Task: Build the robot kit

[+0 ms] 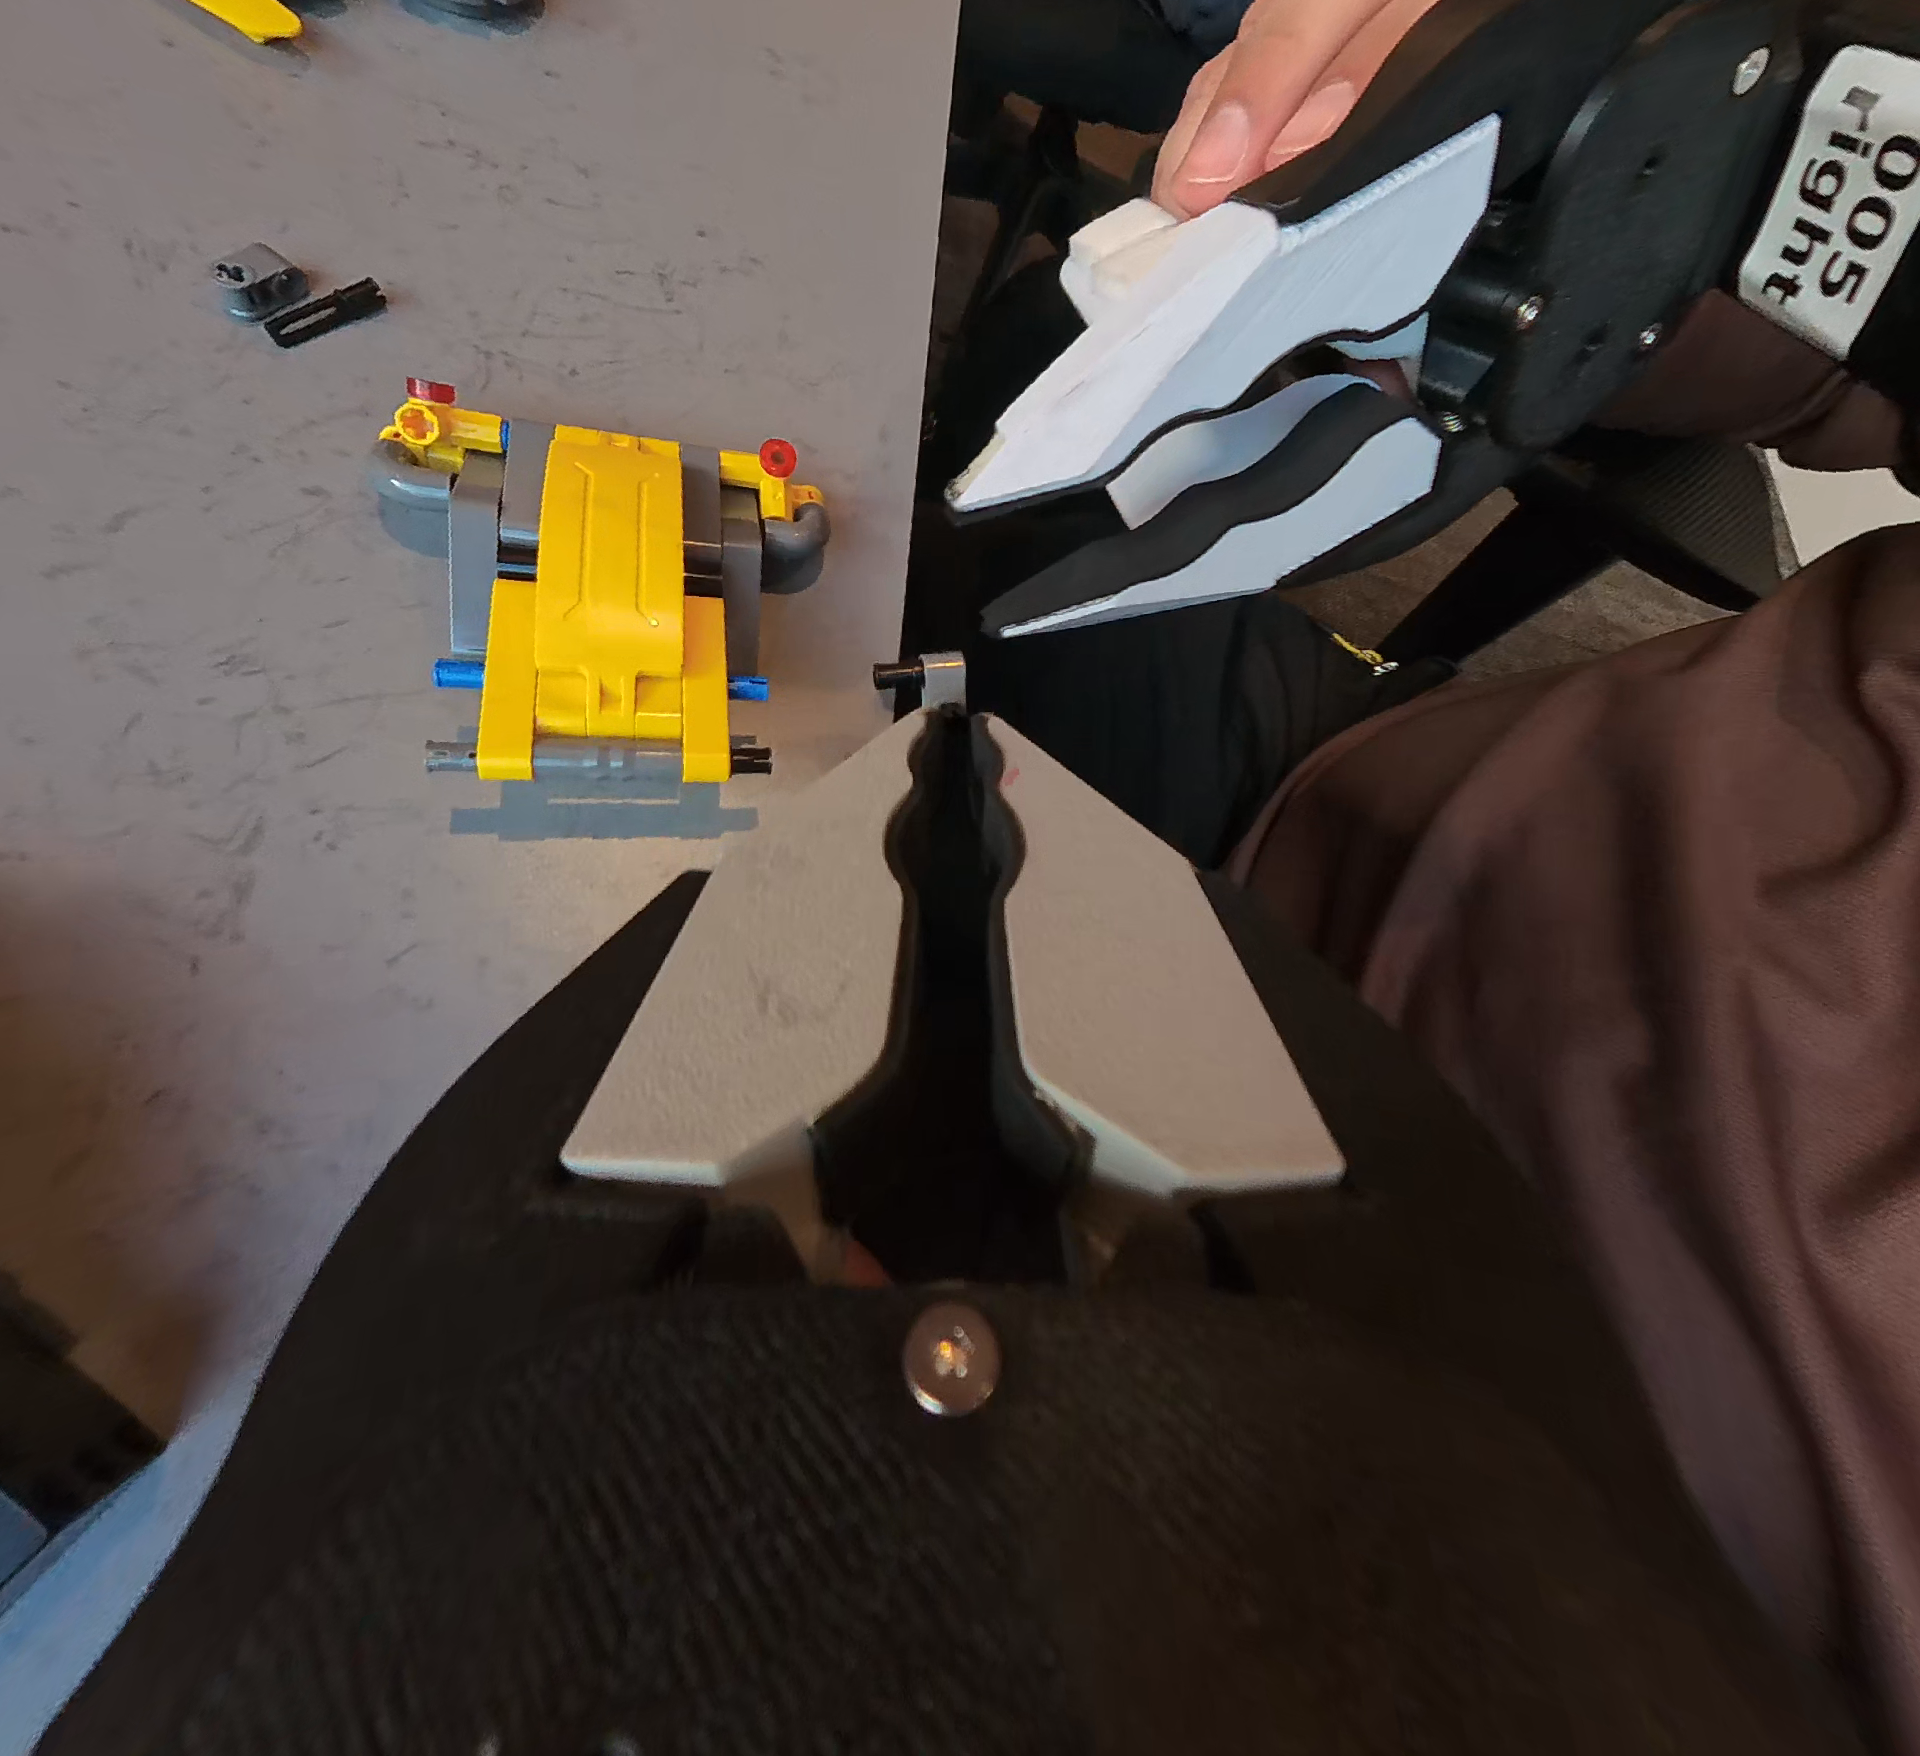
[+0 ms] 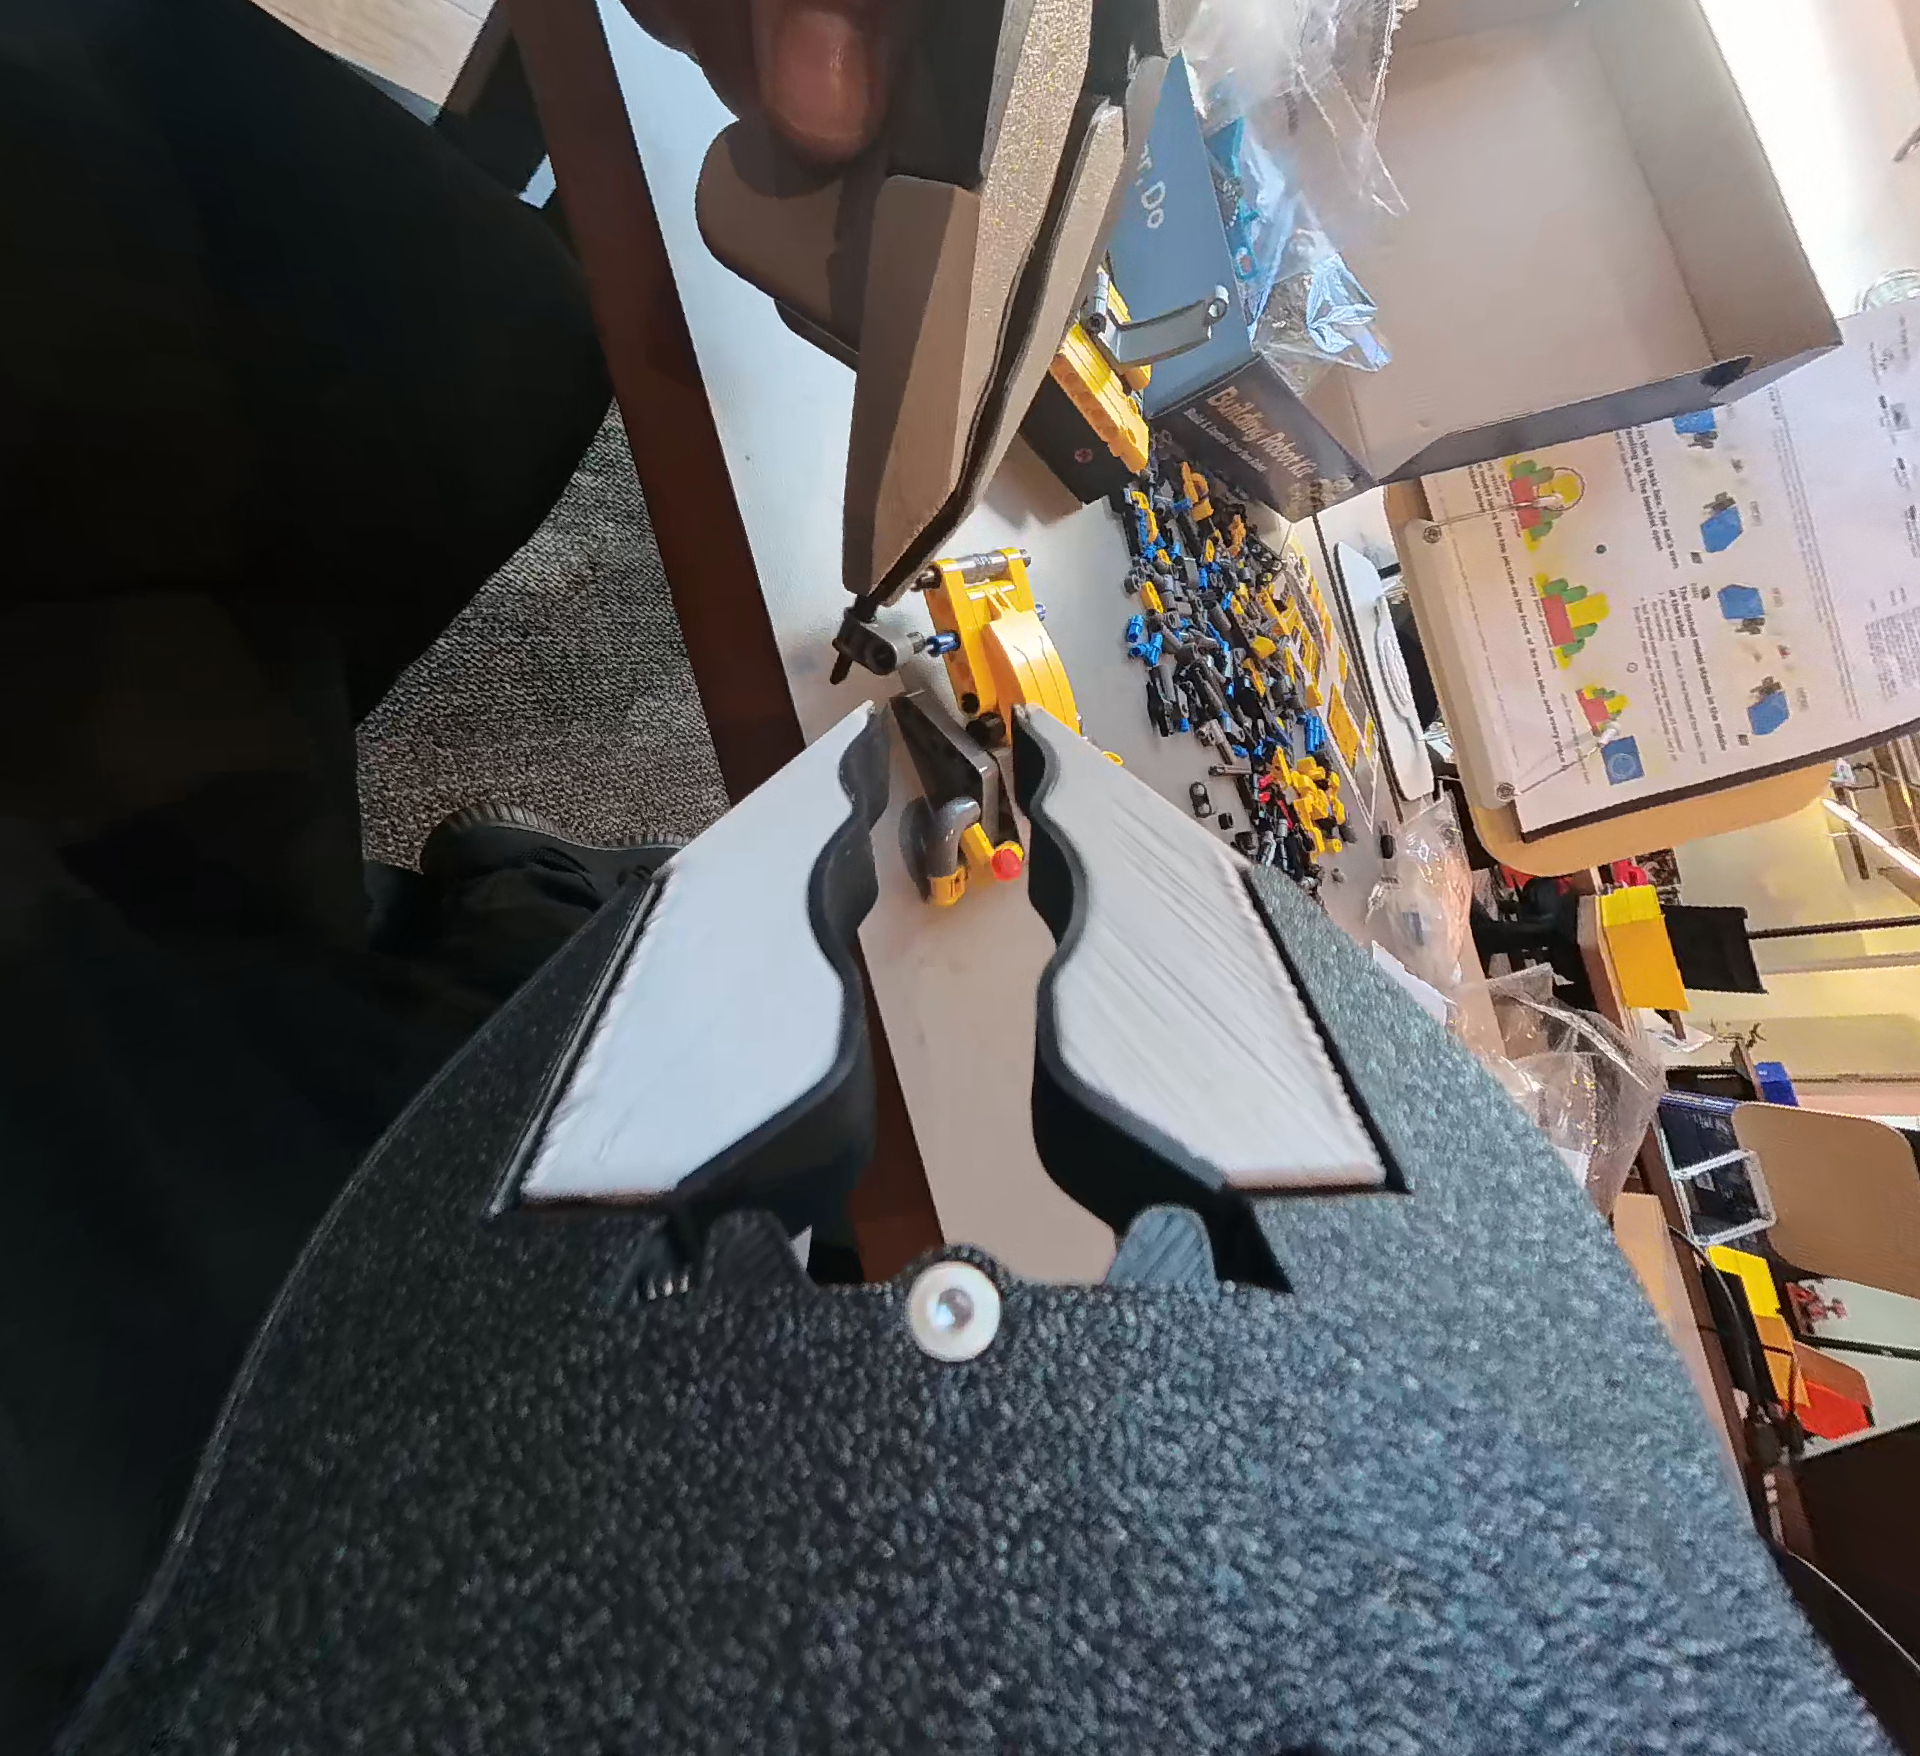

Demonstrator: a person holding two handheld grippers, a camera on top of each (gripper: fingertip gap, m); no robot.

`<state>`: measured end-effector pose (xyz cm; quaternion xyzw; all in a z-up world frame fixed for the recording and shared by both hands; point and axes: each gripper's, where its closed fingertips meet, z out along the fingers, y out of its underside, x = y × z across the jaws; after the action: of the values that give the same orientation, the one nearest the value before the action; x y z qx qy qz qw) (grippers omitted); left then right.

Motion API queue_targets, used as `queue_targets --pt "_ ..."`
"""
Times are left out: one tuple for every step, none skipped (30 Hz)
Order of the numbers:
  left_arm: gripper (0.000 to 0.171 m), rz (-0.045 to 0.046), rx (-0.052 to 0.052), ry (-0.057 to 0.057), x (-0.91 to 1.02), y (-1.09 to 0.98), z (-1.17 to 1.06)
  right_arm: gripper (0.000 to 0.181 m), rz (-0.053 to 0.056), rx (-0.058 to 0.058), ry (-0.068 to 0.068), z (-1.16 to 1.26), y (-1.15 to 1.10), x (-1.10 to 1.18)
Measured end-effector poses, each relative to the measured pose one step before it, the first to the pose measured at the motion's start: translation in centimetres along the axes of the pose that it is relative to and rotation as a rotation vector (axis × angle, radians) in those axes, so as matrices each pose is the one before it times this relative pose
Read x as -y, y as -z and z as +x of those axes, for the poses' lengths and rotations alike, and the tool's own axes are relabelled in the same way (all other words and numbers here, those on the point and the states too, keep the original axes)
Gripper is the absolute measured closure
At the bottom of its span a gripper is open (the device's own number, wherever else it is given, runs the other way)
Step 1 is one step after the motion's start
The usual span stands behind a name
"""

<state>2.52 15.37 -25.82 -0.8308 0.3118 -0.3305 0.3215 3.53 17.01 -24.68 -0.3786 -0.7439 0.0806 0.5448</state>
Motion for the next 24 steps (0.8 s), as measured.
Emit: queue_targets --pt "0.17 0.00012 0.0003 0.0024 -0.039 0.001 -0.048 0.161 0.0004 0.0006 0.0006 -0.019 -0.004 0.007" --pt "0.17 -0.00061 -0.0007 0.0018 -0.047 -0.022 -0.026 0.161 -0.0012 0.0005 0.0014 -0.032 -0.013 -0.026" --pt "0.17 -0.00198 -0.0014 0.0012 -0.054 -0.03 -0.016 0.161 -0.0017 0.0007 0.0026 -0.04 -0.02 -0.026" --pt "0.17 -0.0011 -0.0007 -0.0003 -0.043 -0.032 -0.011 0.161 -0.0009 0.0013 0.0032 -0.051 0.002 -0.005" --pt "0.17 -0.00087 -0.0011 0.0005 -0.033 -0.016 -0.016 0.161 -0.0004 0.0014 0.0039 -0.061 -0.011 0.008" --pt "0.17 -0.00162 -0.0026 0.0017 -0.058 -0.01 -0.013 0.161 -0.0007 0.0022 0.0048 -0.055 -0.007 0.026" --pt "0.17 -0.00136 -0.0032 0.0027 -0.054 0.0 -0.017 0.161 -0.0003 0.0051 0.0061 -0.121 -0.009 0.043" --pt "0.17 -0.00057 -0.0032 0.0034 -0.051 0.026 -0.018 0.161 0.0001 0.0079 0.0079 -0.166 -0.019 0.063" --pt "0.17 -0.00402 -0.0057 0.005 -0.114 0.03 0.01 0.161 -0.0007 0.0083 0.0093 -0.195 -0.03 0.057" --pt "0.17 -0.00661 -0.0078 0.0042 -0.144 0.022 0.064 0.161 -0.0017 0.0077 0.0103 -0.192 -0.025 0.047" --pt "0.17 -0.00617 -0.002 0.0042 -0.13 0.025 -0.014 0.16 -0.0017 0.0052 0.0113 -0.166 -0.019 0.045" --pt "0.17 -0.00344 0.0014 0.0047 -0.085 0.014 -0.084 0.16 -0.0009 0.0014 0.0117 -0.096 0.007 0.072" --pt "0.17 -0.0041 -0.0063 0.0052 -0.108 0.007 0.019 0.16 0.0002 0.0003 0.0108 -0.065 0.021 0.099" --pt "0.17 -0.00467 -0.0115 0.0058 -0.141 -0.027 0.074 0.16 0.0009 0.0021 0.0096 -0.086 0.019 0.131" --pt "0.17 -0.0024 -0.0096 0.0059 -0.122 -0.033 0.032 0.16 0.0009 0.0016 0.0085 -0.067 0.018 0.146" --pt "0.17 -0.0011 -0.0095 0.0064 -0.117 -0.061 0.014 0.16 0.0009 0.0037 0.0068 -0.084 0.015 0.153" --pt "0.17 -0.00264 -0.0106 0.0067 -0.135 -0.073 0.012 0.16 0.0006 0.0088 0.0052 -0.155 0.013 0.158" --pt "0.17 -0.00316 -0.0064 0.0059 -0.139 -0.097 -0.041 0.16 0.0007 0.0097 0.007 -0.172 0.018 0.159" --pt "0.17 -0.00543 -0.0033 0.0055 -0.161 -0.112 -0.084 0.159 0.0002 0.0059 0.0129 -0.128 -0.004 0.135" --pt "0.17 -0.00566 -0.007 0.0031 -0.163 -0.112 0.021 0.158 -0.0025 0.0064 0.0178 -0.16 -0.015 0.076" --pt "0.17 -0.00345 -0.0119 0.0025 -0.101 -0.104 0.119 0.157 -0.0065 0.009 0.0189 -0.203 -0.05 0.006" --pt "0.17 -0.0035 -0.0122 0.0012 -0.091 -0.081 0.158 0.157 -0.0084 0.0073 0.0198 -0.199 -0.081 -0.034" --pt "0.17 -0.00567 -0.0105 0.0009 -0.118 -0.066 0.148 0.157 -0.0091 0.0058 0.0233 -0.203 -0.087 -0.045" --pt "0.17 -0.00452 -0.0094 0.0008 -0.091 -0.063 0.123 0.157 -0.0096 0.0048 0.0296 -0.233 -0.08 -0.041"
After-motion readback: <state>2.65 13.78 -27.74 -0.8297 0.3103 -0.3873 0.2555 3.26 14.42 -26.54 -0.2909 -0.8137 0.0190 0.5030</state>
